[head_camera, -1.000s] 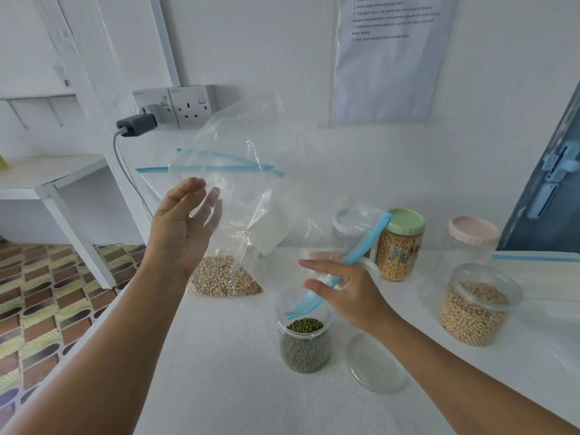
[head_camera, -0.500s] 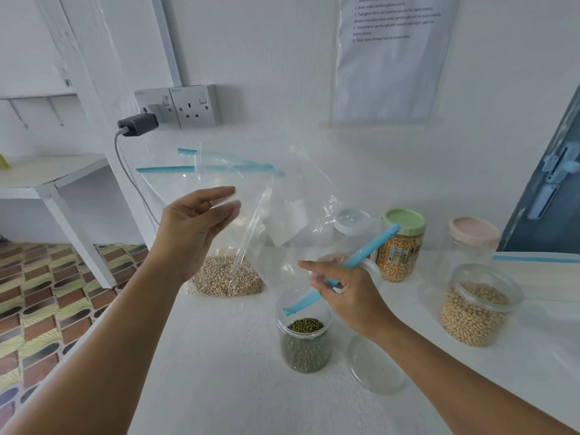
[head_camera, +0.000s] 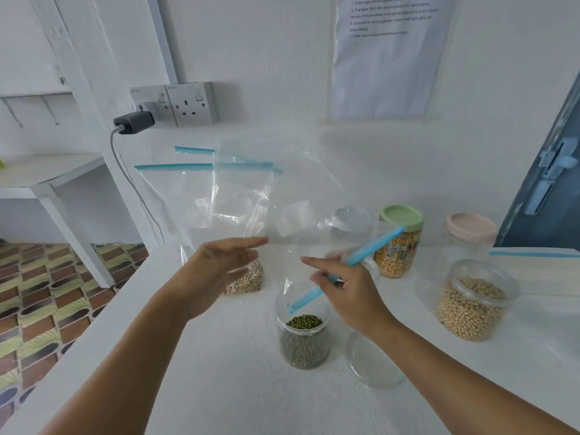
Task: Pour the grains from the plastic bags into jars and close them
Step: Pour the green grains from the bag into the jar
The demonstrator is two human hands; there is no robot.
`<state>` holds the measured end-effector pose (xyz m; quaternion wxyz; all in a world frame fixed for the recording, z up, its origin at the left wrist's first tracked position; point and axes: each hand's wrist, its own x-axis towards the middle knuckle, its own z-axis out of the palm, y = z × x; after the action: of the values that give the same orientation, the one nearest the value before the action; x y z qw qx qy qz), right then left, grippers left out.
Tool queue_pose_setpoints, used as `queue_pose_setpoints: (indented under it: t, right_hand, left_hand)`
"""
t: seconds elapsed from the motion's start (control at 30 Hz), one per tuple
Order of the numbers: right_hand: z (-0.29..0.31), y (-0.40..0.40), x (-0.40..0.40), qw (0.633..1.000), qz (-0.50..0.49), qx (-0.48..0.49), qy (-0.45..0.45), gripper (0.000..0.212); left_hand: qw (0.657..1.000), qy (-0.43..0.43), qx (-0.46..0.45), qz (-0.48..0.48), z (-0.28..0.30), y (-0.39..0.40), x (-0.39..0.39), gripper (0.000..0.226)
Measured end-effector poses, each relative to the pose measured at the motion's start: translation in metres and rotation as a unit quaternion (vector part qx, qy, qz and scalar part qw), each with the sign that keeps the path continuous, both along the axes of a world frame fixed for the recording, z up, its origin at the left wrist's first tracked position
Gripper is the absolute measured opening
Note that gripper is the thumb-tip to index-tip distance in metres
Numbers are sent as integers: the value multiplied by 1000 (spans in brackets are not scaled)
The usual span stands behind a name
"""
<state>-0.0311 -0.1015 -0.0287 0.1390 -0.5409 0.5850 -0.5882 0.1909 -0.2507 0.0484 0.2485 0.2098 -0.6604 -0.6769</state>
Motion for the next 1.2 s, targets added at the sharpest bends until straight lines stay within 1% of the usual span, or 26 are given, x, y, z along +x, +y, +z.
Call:
queue_pose_setpoints:
  t: [0.03,0.1,0.17,0.2,0.27,0.37,0.43,0.53,0.6,0.7,0.8,0.97,1.1,1.13,1.17,1.2]
  right_hand:
    - [0,1,1,1000,6,4,6,43]
    - [0,2,2,1000,14,11,16,40]
    - [0,2,2,1000,15,17,12,38]
    - [0,2,2,1000,16,17,10,38]
    - [0,2,3,1000,13,14,6,40]
    - [0,1,4,1000,11,11,-5,44]
    - [0,0,4,1000,14,15,-19,44]
    - [1,0,5,999,20,21,-30,41]
    - [1,2,4,999,18,17,-36,42]
    - [1,3,4,999,14,10,-45,42]
    - [-1,1,5,999,17,14,-32,39]
    - [-2,0,0,999,9,22,-31,35]
    - [-1,2,-1,999,15,28,-2,41]
    - [1,2,-1,1000,12,27,11,43]
    - [2,2,-2,999,8,27,23,46]
    - [3,3,-3,999,8,29,32,47]
  left_hand:
    - [1000,-12,8,-13,-5,3,-2,67]
    - [1000,-12,6,6,-13,8,-10,42]
    - [997,-8,-43,61,-16,13,-20,19]
    - [993,-16,-77,85,-17,14,-24,16]
    - [984,-33,-132,111,-19,17,-30,23]
    - [979,-47,-159,116,-23,22,-35,26]
    - [984,-56,-149,79,-23,26,-36,22]
    - [981,-85,-173,34,-21,28,-36,27]
    - [975,-94,-198,47,-19,27,-36,29]
    - [959,-80,-254,96,-21,25,-40,25]
    - [948,-79,-290,108,-29,24,-44,22]
    - [956,-94,-271,65,-36,22,-42,27]
    - [930,-110,-342,80,-38,22,-43,29]
    - [935,-103,-329,82,-39,24,-43,29]
    - [948,-92,-292,88,-41,26,-43,27]
    - [965,-77,-233,93,-40,27,-42,23]
